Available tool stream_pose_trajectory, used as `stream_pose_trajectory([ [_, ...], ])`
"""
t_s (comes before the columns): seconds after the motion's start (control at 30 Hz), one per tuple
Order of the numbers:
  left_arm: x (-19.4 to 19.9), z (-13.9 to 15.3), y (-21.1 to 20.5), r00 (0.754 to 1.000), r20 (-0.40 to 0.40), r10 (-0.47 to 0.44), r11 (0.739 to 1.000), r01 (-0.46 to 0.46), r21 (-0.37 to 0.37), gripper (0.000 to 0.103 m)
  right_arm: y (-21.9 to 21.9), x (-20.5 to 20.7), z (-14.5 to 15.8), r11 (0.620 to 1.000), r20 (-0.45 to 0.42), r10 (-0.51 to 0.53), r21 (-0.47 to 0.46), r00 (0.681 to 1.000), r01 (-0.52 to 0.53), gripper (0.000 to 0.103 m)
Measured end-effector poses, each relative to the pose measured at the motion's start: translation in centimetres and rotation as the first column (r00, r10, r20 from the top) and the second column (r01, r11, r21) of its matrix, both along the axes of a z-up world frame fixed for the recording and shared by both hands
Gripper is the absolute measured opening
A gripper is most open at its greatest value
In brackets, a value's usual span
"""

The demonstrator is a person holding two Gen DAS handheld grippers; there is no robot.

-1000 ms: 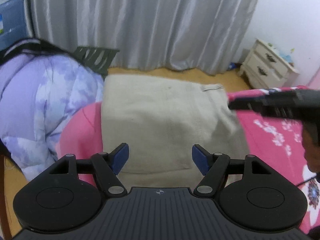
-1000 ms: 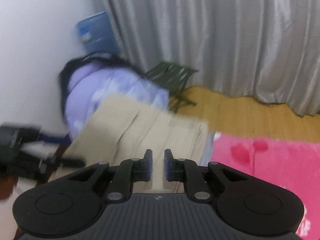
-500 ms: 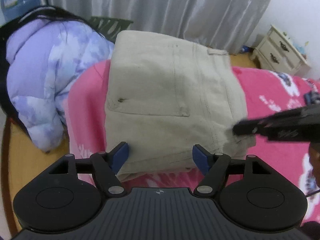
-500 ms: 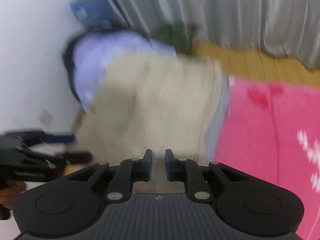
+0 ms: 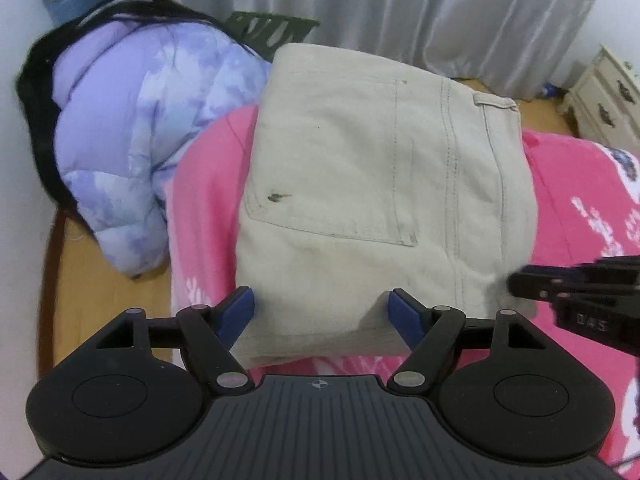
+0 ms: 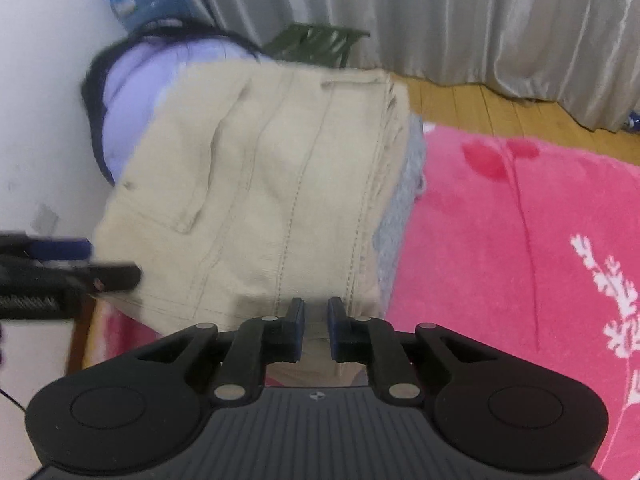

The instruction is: Fold clothes

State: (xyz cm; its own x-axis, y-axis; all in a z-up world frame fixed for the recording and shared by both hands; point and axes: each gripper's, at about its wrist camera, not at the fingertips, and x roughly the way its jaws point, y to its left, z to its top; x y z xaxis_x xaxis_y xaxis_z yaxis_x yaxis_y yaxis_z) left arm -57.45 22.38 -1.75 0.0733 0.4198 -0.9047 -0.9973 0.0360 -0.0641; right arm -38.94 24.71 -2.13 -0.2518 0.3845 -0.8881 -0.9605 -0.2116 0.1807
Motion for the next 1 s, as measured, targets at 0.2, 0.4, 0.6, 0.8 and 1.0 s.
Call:
stream_pose_trajectory([
  [0.2, 1.5, 0.2, 0.0, 0.997, -0.072, -0.028, 1.0, 0.027, -0.006, 0.074, 0.3, -0.1, 3.3, 0.993, -0.046, 0.012, 0.119, 0.999, -0.007, 0.015],
  [0.4, 2.1, 0.0, 0.5, 0.994, -0.102, -0.035, 0.999, 0.032, -0.03, 0.075, 2.1, -1.1, 1.3, 0.993, 0.032, 0.058, 0.104, 0.998, -0.061, 0.011],
  [0.6, 2.1, 0.1, 0.6, 0.993, -0.109, -0.038, 0.998, 0.032, -0.054, 0.075, 4.1, -0.8, 2.9, 0.986, 0.024, 0.051, 0.156, 0.998, -0.055, 0.013],
  [0.8, 2.7, 0.3, 0.6, 0.989, -0.132, -0.061, 0.997, 0.053, -0.061, 0.075, 7.1, 0.3, -0.7, 0.997, 0.012, 0.008, 0.081, 1.0, -0.008, 0.011],
  [1.0, 2.5, 0.3, 0.6, 0.99, -0.129, -0.065, 0.995, 0.055, -0.078, 0.075, 6.6, -0.4, 3.0, 0.99, -0.01, 0.019, 0.142, 1.0, -0.017, 0.015],
])
